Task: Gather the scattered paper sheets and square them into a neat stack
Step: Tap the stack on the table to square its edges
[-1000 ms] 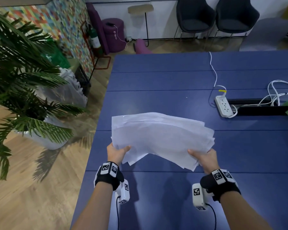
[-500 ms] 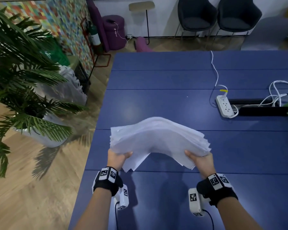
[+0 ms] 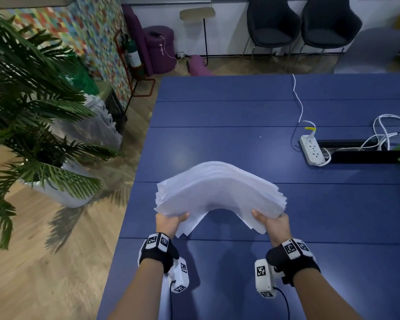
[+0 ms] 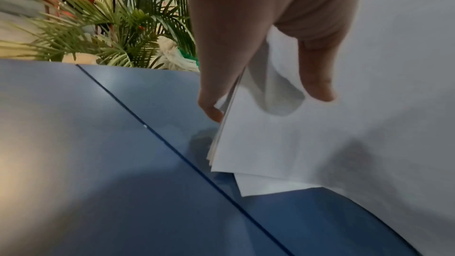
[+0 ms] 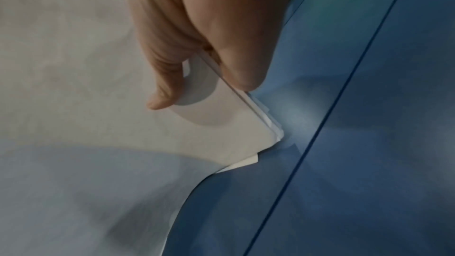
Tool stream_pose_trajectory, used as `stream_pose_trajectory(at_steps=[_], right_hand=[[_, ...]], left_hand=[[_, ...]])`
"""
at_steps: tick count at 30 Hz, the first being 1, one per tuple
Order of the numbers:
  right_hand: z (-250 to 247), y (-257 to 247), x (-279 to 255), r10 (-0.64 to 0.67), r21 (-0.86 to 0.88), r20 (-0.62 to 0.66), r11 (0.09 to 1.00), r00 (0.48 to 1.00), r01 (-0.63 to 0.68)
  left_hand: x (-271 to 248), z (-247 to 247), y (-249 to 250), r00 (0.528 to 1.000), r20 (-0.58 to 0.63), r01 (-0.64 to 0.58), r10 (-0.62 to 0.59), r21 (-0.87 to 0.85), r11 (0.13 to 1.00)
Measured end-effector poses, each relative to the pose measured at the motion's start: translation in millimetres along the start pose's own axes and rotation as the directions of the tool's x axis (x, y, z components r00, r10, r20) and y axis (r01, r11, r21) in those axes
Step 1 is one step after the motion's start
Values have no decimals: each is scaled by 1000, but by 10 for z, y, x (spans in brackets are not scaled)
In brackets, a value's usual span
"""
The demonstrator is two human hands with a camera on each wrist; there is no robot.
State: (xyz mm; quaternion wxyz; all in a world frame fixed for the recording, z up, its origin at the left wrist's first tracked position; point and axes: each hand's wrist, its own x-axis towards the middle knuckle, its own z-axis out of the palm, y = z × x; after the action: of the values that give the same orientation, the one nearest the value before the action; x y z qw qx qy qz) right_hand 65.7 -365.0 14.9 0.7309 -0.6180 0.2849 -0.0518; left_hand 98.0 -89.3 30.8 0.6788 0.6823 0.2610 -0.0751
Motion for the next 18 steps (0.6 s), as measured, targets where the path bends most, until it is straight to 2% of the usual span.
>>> stream_pose_trajectory(at_steps=[3,5,9,13,16,18], right_hand=[[-29,24,22,-23,-35,29,999,999,24],[-120,40,52,-14,-46,31,999,999,15],[-77,2,70,-54,-84,26,995,998,56],[76,-175,55,-65,-45,40,997,997,67],[-40,-318,21,-146,-32,61,989,987,148],[-135,-353,-22,-176,-31,106,983,979,180]], left_hand=[[-2,-50,-55,996,-55,69,-71,-29,997],[-12,-128,-68,996,-59,65,-67,-32,997],[-6,-103,19,998,-57,-21,20,-24,999],[-83,57,188,991,-89,-114,103,-127,985],[-59,-7,255,978,-71,-202,194,-134,970],[-33,-91,274,975,-52,-219,215,-99,971]])
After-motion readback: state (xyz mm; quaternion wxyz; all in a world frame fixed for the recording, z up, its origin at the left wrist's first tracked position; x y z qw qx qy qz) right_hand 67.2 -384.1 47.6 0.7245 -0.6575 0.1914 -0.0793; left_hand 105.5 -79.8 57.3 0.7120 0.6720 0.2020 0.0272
